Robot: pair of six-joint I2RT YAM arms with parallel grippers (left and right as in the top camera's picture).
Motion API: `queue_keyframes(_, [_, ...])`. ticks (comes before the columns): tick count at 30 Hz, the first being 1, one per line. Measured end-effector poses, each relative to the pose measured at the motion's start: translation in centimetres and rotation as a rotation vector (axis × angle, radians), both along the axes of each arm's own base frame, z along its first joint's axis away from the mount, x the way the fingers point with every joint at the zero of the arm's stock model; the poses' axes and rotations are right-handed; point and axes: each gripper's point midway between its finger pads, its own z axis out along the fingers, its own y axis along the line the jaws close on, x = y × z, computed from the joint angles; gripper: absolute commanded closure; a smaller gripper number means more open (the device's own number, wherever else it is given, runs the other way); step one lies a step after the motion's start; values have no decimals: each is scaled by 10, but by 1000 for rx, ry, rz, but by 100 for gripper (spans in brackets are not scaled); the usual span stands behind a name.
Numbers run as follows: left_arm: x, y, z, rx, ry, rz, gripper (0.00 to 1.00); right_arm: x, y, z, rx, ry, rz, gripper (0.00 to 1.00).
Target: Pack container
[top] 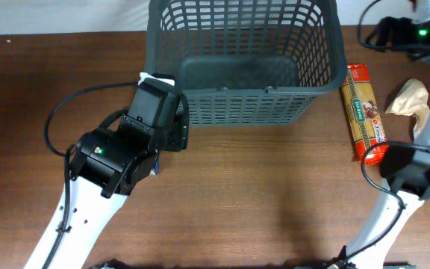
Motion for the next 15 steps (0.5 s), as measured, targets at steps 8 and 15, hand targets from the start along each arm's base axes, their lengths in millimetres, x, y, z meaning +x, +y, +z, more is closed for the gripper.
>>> queue_keyframes(8, [16, 76, 6, 92, -41, 249, 0, -57, -1, 76, -52, -98, -67, 1])
queue_keyframes(15, [13, 166, 7, 102, -29, 522, 0, -95, -6, 121, -126, -169, -201, 1])
